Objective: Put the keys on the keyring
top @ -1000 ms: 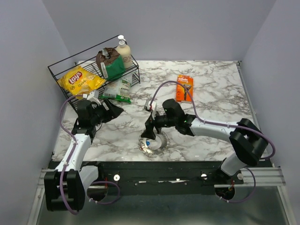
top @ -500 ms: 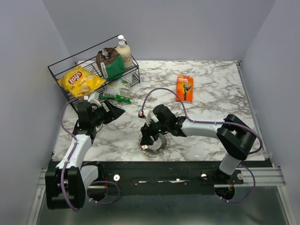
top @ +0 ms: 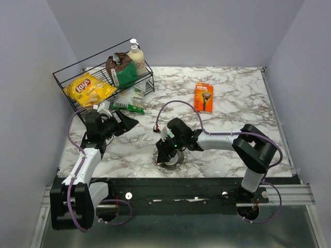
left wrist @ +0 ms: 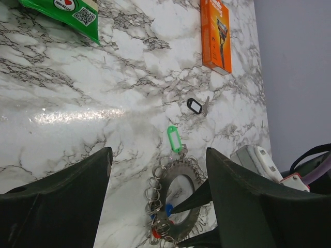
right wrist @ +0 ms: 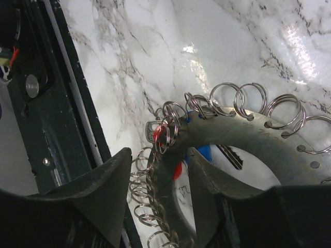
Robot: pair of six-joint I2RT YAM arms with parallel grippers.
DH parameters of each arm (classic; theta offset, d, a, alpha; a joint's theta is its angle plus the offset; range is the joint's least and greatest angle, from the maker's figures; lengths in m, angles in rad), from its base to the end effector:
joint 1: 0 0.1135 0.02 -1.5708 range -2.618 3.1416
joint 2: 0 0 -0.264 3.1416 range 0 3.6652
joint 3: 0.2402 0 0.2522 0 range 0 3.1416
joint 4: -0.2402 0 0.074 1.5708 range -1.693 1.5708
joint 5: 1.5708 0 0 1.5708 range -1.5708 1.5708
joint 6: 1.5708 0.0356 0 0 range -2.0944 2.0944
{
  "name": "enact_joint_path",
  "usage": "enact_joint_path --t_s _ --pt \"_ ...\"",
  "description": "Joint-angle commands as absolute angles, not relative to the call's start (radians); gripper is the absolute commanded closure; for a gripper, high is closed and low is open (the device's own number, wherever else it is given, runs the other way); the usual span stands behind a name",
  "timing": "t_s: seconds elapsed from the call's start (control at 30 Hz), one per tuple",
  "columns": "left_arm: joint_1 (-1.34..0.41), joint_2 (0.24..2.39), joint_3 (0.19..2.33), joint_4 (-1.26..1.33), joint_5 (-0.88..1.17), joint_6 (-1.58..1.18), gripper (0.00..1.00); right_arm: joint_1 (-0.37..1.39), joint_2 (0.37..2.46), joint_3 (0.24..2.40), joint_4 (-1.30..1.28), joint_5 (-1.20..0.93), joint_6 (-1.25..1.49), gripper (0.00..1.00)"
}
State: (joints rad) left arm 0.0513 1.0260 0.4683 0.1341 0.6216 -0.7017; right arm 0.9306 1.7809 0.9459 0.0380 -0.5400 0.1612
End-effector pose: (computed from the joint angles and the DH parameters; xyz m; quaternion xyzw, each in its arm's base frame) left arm 0.2174 -0.0096 0.2182 -0.1397 0.8047 -0.4085 0.4075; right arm 0.1986 0.2972 0.1556 -0.4282 0.7895 0.3999 0.1826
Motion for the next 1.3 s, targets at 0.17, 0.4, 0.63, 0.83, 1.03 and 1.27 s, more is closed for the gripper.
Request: enact_joint_path --t_s 0.17,0.4,0.63,0.83,1.03,1.27 --pt "0.055 1.028 0.46 0.164 0.658 -0.706 0.18 0.946 1.839 0.994 -0.028 -0.577 0.169 0.51" --pt "0.055 1.045 0.459 0.179 0.67 -0.712 0.18 0.953 1.827 1.002 -0.038 -0.572 0.167 0.55" --pt "0.054 1.06 0.457 0.196 0.68 -0.719 0.18 0.956 1.825 1.019 -0.055 -0.564 0.161 0.55" --pt "0.057 1.06 0.454 0.199 0.684 -0.719 0.18 0.963 1.832 1.031 -0.064 -0.561 0.158 0.59" --pt "0.055 1.068 0.451 0.209 0.689 -0.724 0.18 0.966 1.845 1.042 -0.072 -0.56 0.161 0.59" --pt "0.055 1.069 0.449 0.213 0.695 -0.727 0.18 0.973 1.873 1.058 -0.084 -0.561 0.163 0.63"
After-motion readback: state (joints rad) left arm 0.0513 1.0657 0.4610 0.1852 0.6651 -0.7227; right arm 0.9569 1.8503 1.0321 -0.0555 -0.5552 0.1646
